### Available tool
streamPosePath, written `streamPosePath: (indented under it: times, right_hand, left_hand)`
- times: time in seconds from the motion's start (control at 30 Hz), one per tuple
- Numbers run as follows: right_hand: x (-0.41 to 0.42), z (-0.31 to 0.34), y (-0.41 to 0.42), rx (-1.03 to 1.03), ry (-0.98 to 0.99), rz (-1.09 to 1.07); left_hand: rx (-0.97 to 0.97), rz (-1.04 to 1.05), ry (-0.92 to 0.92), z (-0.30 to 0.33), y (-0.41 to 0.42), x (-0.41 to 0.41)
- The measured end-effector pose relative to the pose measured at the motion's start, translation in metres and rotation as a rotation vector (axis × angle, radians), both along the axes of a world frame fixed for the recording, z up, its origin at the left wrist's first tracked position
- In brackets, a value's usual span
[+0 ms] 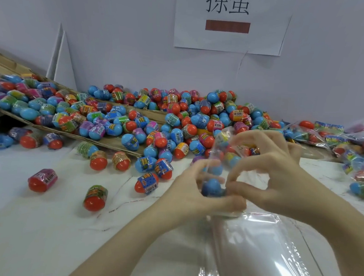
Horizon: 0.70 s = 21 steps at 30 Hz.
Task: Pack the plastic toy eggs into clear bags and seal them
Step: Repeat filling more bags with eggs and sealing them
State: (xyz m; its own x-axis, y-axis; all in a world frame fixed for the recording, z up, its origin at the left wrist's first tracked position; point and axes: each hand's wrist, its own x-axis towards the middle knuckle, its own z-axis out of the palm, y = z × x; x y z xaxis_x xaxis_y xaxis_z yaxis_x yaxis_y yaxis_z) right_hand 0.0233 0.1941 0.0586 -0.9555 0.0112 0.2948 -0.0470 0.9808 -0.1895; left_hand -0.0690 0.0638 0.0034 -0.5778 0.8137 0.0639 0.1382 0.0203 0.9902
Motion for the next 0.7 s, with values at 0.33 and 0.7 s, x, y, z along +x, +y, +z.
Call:
streamPosePath:
  times: [0.33, 0.7]
  right_hand:
    - [-0.020, 0.022, 0.033, -1.111, 0.529, -0.168]
    - [-0.098, -0.058, 0.011, 0.241, -0.023, -0.195]
  left_hand:
    - [-0.018, -0.417, -0.053, 0.019, -0.012, 0.014]
    - [0.027, -0.529, -0.175, 0.022, -0.015, 0.014]
